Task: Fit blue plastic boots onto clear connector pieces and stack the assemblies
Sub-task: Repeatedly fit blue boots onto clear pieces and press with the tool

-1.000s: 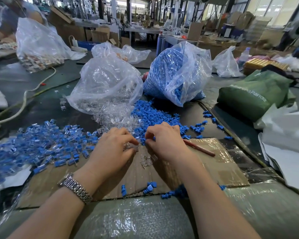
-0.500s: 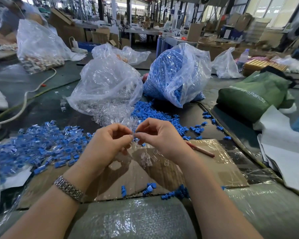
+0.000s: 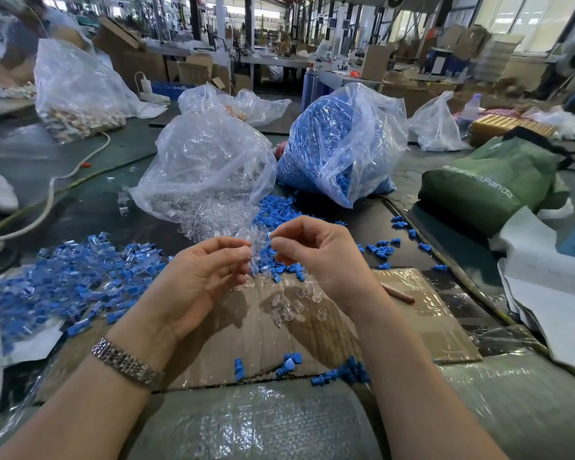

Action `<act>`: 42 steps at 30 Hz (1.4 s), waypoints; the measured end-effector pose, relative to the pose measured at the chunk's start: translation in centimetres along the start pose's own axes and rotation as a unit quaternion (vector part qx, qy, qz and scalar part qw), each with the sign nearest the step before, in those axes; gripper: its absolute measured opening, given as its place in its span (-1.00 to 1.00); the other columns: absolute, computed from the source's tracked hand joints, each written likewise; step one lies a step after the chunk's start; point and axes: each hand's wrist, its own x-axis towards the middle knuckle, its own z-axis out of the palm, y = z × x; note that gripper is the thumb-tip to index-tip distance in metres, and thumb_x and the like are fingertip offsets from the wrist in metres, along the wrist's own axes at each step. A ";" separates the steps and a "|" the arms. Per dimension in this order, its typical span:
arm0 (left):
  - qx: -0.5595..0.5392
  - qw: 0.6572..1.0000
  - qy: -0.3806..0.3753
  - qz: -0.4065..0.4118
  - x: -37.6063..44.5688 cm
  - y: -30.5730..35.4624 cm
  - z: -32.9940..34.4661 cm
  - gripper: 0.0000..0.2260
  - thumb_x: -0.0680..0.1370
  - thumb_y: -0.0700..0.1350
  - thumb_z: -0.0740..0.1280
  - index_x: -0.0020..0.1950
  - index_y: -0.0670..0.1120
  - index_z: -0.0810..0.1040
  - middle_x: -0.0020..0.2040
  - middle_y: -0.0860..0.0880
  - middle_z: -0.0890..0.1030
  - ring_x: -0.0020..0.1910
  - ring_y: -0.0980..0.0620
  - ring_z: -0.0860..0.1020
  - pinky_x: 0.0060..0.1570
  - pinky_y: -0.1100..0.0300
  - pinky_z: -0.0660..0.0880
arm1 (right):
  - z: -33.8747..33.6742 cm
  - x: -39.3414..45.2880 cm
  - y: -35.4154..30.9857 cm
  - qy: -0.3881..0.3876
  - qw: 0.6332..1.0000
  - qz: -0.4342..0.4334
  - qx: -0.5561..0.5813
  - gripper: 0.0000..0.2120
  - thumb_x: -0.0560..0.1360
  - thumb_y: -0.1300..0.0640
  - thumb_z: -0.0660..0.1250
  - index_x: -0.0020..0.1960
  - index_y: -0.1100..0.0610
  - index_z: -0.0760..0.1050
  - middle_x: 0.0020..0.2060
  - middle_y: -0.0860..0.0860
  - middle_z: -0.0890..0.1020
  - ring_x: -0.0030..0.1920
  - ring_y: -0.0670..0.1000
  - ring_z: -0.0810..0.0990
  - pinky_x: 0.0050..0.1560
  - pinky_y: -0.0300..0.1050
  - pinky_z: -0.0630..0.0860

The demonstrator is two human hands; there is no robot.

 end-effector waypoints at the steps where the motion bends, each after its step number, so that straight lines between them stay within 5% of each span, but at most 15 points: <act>1: -0.026 1.000 -0.003 -0.010 0.0 0.1 -0.1 -0.79 0.41 -0.29 0.46 0.03 -0.23 0.65 -0.16 -0.14 0.66 -0.25 0.02 0.64 -0.26 0.27 0.62 | 0.0 0.0 -0.1 0.002 1.000 -0.007 0.002 -0.93 0.52 0.28 0.48 -0.06 0.14 0.66 -0.25 -0.01 0.71 -0.22 -0.07 0.69 -0.09 -0.26 0.59; 8: -0.071 0.997 -0.015 -0.024 0.0 -0.1 0.0 -0.86 0.41 -0.36 0.44 -0.07 -0.23 0.66 -0.09 -0.24 0.69 -0.15 -0.08 0.71 -0.20 0.24 0.65 | 0.3 -0.2 -0.3 -0.017 0.999 -0.047 -0.017 -0.93 0.52 0.29 0.47 -0.05 0.14 0.67 -0.19 0.04 0.72 -0.20 -0.03 0.70 -0.05 -0.20 0.62; 13: -0.048 0.998 -0.037 -0.012 0.0 -0.2 0.1 -0.85 0.37 -0.40 0.42 -0.15 -0.20 0.69 -0.13 -0.23 0.70 -0.15 -0.09 0.72 -0.17 0.24 0.64 | 0.6 -0.4 -0.4 -0.032 0.995 -0.051 -0.074 -0.96 0.54 0.25 0.47 -0.02 0.14 0.66 -0.19 0.07 0.70 -0.19 -0.06 0.62 0.01 0.06 0.60; 21: 0.001 0.999 -0.034 0.009 -0.4 -0.2 0.5 -0.83 0.40 -0.36 0.43 -0.03 -0.27 0.73 -0.05 -0.29 0.71 -0.12 -0.10 0.73 -0.16 0.24 0.65 | 0.7 -0.7 -0.7 -0.044 0.982 -0.088 -0.163 -0.95 0.56 0.28 0.43 0.00 0.17 0.64 -0.10 0.02 0.64 -0.12 -0.14 0.57 -0.06 -0.27 0.49; 30: 0.027 0.998 -0.036 0.038 -0.5 -0.1 0.5 -0.82 0.42 -0.32 0.43 -0.01 -0.23 0.74 0.00 -0.27 0.71 -0.10 -0.10 0.72 -0.11 0.23 0.64 | -0.4 -0.6 -1.0 -0.023 0.987 -0.033 -0.158 -0.85 0.58 0.07 0.43 0.14 -0.01 0.57 -0.10 -0.10 0.64 -0.10 -0.17 0.59 -0.07 -0.31 0.50; 33: 0.016 0.998 -0.030 0.047 -0.5 -0.2 0.2 -0.81 0.42 -0.34 0.43 0.00 -0.24 0.73 0.04 -0.31 0.69 -0.08 -0.13 0.71 -0.08 0.20 0.65 | -2.7 -0.4 -0.2 0.072 0.925 0.070 -0.367 -0.68 0.56 -0.10 0.41 0.23 0.00 0.48 0.10 -0.09 0.55 0.10 -0.12 0.53 0.15 -0.13 0.51; 35: 0.012 0.998 -0.029 0.049 -0.4 -0.2 0.1 -0.80 0.43 -0.34 0.43 0.03 -0.26 0.72 0.05 -0.32 0.68 -0.07 -0.14 0.71 -0.08 0.19 0.65 | -4.1 -0.7 0.3 0.057 0.841 0.218 -0.492 -0.51 0.52 -0.20 0.41 0.29 0.08 0.44 0.25 0.06 0.45 0.28 0.08 0.43 0.31 0.12 0.46; 37: 0.010 0.998 -0.025 0.049 -0.3 -0.2 0.0 -0.80 0.43 -0.33 0.43 0.03 -0.26 0.72 0.06 -0.32 0.68 -0.07 -0.15 0.71 -0.09 0.19 0.65 | -4.9 -1.1 0.6 0.004 0.782 0.312 -0.540 -0.50 0.49 -0.24 0.43 0.18 0.13 0.48 0.25 0.14 0.46 0.28 0.17 0.40 0.29 0.14 0.46; 42: 0.002 0.998 -0.015 0.056 -0.2 -0.1 -0.1 -0.83 0.41 -0.28 0.44 -0.03 -0.18 0.75 0.05 -0.28 0.70 -0.09 -0.11 0.71 -0.12 0.20 0.65 | -4.5 -1.2 0.2 -0.024 0.759 0.313 -0.571 -0.62 0.50 -0.18 0.40 -0.19 0.10 0.38 0.12 0.18 0.51 0.18 0.18 0.44 0.15 0.08 0.50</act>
